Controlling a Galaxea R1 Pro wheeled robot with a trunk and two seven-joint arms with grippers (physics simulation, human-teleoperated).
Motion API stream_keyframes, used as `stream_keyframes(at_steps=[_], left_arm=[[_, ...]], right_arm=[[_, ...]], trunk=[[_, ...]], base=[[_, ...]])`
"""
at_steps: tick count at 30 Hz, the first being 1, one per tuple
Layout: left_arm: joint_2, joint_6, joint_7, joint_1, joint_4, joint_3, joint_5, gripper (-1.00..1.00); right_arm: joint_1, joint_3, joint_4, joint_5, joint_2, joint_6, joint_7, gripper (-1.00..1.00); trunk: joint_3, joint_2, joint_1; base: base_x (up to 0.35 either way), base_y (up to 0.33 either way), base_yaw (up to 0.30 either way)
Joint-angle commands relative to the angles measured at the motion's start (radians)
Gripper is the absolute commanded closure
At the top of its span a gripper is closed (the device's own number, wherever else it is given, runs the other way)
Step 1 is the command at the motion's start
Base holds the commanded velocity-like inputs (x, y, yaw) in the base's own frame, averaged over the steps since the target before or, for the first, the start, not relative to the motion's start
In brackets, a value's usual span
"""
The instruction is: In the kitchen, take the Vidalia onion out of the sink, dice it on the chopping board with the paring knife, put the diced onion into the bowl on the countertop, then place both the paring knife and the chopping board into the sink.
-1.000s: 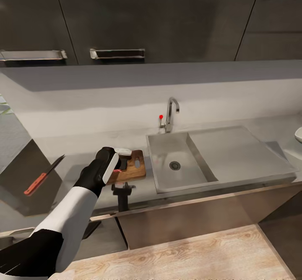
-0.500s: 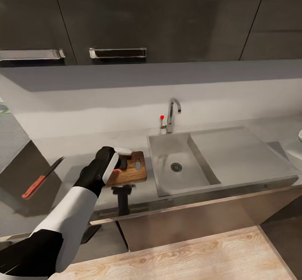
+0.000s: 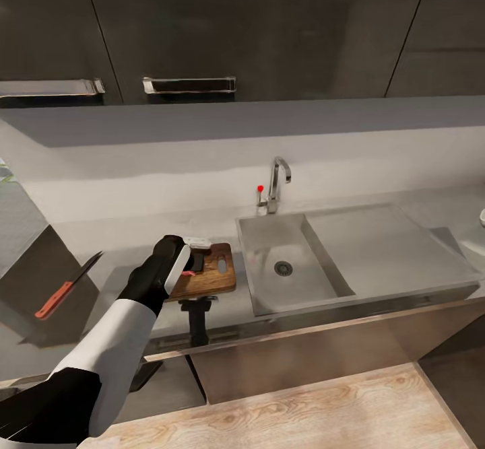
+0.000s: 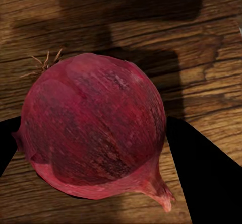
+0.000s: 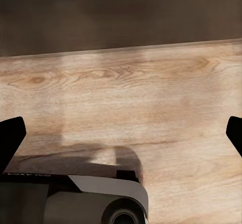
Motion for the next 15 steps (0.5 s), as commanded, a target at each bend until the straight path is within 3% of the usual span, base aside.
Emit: stream_keyframes(at_steps=[1, 15], left_arm=[[0.001, 0.004, 0.011, -0.001, 0.001, -0.002, 0.008, 1.0], [0.001, 0.004, 0.011, -0.001, 0.004, -0.002, 0.008, 1.0]], right_arm=[[-0.001, -0.008, 0.0, 0.01, 0.001, -0.003, -0.001, -1.0], [-0.001, -0.008, 0.0, 0.01, 0.001, -0.003, -0.001, -1.0]], trunk=[[-0.002, -0.002, 0.001], [-0.002, -0.002, 0.001]], base=[[0.0, 0.0, 0.0], [0.0, 0.041, 0.0]])
